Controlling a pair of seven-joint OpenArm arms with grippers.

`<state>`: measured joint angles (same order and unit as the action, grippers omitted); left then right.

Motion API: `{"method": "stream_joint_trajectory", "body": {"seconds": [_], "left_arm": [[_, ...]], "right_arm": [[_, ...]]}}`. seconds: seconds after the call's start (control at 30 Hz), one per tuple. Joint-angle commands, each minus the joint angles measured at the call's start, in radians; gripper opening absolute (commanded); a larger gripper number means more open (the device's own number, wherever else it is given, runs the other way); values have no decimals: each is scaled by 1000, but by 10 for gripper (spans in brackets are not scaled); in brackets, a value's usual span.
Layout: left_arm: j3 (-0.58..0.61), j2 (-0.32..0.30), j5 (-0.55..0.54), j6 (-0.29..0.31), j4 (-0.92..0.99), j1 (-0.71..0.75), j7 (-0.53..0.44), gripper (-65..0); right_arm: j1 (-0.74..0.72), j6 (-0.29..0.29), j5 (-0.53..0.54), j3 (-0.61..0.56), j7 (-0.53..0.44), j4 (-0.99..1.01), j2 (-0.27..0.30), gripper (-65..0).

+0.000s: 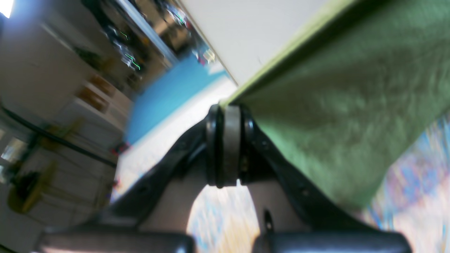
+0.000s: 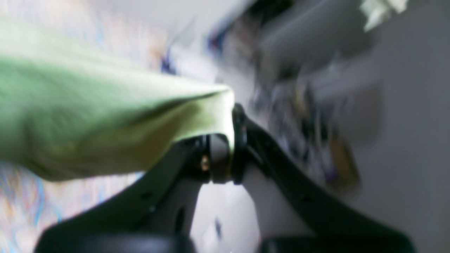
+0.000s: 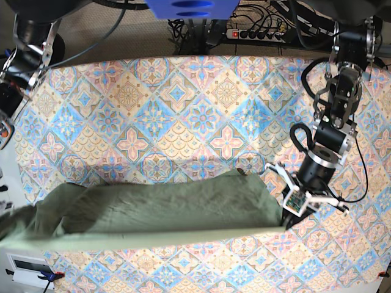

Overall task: Layout the t-shirt on the table in an organized manner, then fold the t-shirt properly
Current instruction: 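Lift the shirt by both shoulders and drag it flat across the table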

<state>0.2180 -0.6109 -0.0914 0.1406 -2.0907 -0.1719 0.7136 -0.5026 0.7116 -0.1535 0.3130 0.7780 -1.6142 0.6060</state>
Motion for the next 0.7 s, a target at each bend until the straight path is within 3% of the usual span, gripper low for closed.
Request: {"method": "stream_joint_trajectory", "body": {"seconds": [0.0,0.1,0.67], "left_arm": [[18,-30,6,-11,-12,-8,-25,-650],[76,-71,6,-11,-11,56,-25,-650],[107,-77,15,-11,-11,404,-19,-650]], "right_arm": [[11,-14,13,7,-30,-45,25,-641],[127,-14,13,7,-32,-74,50,-641],[638,-14,10,87,-32,-206,51,-641]]}}
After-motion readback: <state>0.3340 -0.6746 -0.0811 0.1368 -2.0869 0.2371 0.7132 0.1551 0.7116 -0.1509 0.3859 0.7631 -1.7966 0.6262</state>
